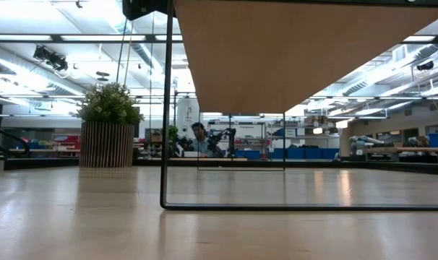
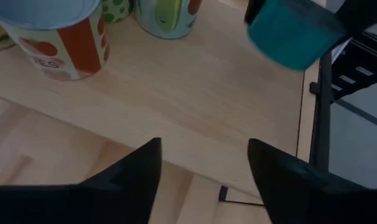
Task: Pick and place cans onto a shelf
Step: Put the canned tuna can on the shelf
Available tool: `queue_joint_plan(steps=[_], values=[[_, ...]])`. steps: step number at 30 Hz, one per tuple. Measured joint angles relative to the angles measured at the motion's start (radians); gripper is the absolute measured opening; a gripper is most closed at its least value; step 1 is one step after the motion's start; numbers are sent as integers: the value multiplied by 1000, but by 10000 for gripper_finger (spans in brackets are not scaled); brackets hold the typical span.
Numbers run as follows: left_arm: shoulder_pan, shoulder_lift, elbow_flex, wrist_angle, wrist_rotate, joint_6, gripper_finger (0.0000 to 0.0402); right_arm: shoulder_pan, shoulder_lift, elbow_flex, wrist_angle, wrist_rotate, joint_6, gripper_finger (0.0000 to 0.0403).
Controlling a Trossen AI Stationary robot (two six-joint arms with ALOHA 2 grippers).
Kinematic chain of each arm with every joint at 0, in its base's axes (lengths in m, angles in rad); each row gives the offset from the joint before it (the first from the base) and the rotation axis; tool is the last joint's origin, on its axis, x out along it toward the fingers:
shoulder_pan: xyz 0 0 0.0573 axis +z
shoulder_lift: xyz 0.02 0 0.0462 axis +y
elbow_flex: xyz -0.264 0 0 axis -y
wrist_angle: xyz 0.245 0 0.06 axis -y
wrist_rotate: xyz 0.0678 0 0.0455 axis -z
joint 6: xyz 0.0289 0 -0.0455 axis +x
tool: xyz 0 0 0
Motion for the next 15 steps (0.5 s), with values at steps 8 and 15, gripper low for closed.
queue_joint_plan(steps=[8, 15], values=[[-17, 0, 0, 5, 116, -5, 298, -8, 99, 29, 35, -28, -70, 328], [-49, 0, 0, 5, 110, -1, 294, -26, 111, 29, 65, -23, -139, 359]])
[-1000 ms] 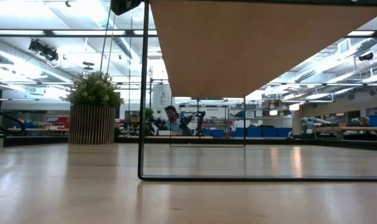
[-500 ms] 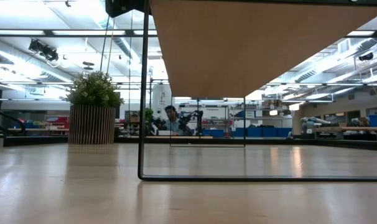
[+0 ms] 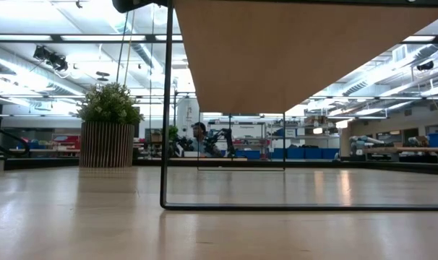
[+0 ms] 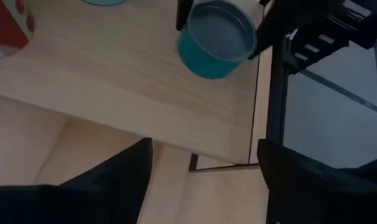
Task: Pick and place cans onto a shelf
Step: Put the canned tuna can on the shelf
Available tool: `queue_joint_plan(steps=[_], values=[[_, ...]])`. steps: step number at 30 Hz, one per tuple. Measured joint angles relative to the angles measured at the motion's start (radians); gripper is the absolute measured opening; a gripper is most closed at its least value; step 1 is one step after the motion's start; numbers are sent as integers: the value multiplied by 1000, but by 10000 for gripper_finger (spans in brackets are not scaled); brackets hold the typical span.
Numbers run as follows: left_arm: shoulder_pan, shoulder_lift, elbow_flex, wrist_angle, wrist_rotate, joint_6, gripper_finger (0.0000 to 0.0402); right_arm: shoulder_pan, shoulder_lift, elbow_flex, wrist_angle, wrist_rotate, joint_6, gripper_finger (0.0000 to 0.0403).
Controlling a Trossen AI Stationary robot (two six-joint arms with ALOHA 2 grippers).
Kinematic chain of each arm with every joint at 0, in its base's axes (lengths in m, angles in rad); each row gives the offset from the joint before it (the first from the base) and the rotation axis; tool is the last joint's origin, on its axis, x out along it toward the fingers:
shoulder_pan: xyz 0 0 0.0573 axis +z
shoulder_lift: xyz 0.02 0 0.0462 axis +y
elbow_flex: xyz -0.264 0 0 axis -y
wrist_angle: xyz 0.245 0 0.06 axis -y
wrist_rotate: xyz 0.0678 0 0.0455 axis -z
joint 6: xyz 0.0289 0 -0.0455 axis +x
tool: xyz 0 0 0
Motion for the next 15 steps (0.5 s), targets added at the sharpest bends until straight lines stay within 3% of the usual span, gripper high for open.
queue_joint_plan(steps=[10, 15], values=[[-8, 0, 0, 1, -26, -1, 293, 11, -20, 27, -20, -8, -21, 366], [-6, 4, 0, 1, -150, 1, 293, 44, -62, 27, -17, 51, -22, 366]])
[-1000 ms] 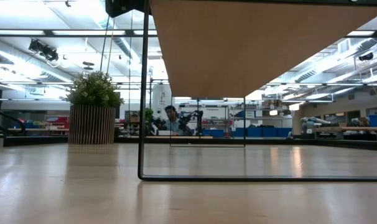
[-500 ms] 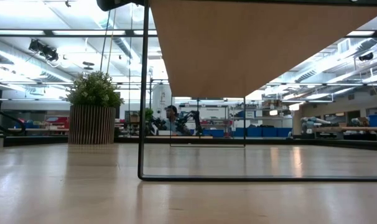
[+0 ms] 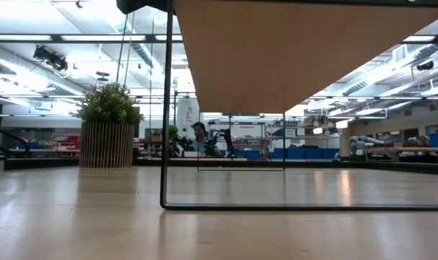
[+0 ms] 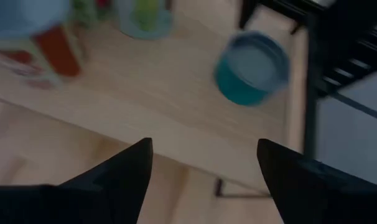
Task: Pick and place cans onto a shelf
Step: Put the canned tuna can on the shelf
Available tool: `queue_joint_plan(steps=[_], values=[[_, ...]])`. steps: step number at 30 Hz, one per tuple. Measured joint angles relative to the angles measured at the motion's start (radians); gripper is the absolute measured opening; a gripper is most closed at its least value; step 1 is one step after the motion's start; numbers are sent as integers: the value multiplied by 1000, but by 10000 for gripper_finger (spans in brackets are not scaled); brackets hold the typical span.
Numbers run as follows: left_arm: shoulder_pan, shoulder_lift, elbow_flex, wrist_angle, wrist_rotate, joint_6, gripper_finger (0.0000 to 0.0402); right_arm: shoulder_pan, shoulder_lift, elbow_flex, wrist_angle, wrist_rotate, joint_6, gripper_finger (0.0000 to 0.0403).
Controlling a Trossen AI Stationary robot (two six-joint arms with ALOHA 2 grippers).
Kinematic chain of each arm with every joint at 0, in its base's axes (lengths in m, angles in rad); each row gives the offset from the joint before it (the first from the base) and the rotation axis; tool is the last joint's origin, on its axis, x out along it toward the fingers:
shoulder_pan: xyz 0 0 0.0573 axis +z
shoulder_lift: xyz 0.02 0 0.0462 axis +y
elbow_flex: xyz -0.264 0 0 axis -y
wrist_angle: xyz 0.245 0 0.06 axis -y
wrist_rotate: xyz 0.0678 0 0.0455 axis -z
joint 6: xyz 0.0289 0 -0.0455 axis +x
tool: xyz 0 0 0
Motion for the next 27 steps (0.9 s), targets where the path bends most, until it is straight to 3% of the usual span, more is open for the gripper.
queue_joint_plan(steps=[5, 10, 15, 23, 27], values=[[15, 1, 0, 0, -39, -1, 293, 24, -58, 0, -90, 39, -20, 366], [18, 1, 0, 0, -39, 26, 293, 70, -80, -8, -154, 114, -144, 366], [17, 1, 0, 0, -39, 33, 293, 94, -80, -92, -15, 156, -264, 366], [17, 1, 0, 0, -39, 20, 293, 73, -80, -182, 135, 157, -315, 366], [16, 1, 0, 13, -39, 27, 293, 34, -78, -221, 219, 256, -341, 366]])
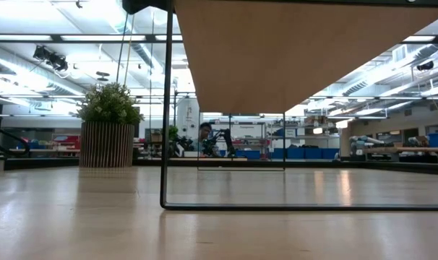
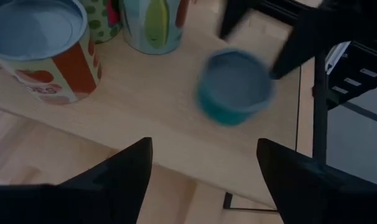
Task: Pick and place cans onto a shelf
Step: Put the canned tuna can on the shelf
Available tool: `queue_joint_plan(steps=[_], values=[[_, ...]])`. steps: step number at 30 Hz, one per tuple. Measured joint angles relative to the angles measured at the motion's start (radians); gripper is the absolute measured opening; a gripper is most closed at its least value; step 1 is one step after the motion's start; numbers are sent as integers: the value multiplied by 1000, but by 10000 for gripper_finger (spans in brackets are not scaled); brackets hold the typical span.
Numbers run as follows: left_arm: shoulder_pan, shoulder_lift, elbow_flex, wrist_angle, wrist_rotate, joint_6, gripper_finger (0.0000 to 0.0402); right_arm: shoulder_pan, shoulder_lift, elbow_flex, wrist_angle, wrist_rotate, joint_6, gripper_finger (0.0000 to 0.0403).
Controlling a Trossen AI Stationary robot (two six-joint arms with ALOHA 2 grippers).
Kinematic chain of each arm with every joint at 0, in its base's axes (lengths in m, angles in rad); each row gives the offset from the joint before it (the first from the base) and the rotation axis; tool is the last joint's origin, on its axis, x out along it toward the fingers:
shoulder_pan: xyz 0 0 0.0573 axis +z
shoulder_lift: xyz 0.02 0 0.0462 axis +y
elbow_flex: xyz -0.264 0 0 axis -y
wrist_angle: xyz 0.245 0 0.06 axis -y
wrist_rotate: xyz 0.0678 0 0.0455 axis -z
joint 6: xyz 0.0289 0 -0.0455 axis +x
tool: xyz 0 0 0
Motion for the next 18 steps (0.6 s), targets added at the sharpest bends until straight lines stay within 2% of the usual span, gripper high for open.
queue_joint_plan(steps=[3, 11, 18], values=[[0, 0, 0, 11, 0, 7, 293, -17, 0, 17, -1, 96, 23, 366], [-14, 6, 0, 74, 7, 66, 293, 33, -8, 175, -121, 125, 78, 366], [-10, 60, 0, 192, 188, 75, 293, 35, -8, 291, -331, 163, 136, 366]])
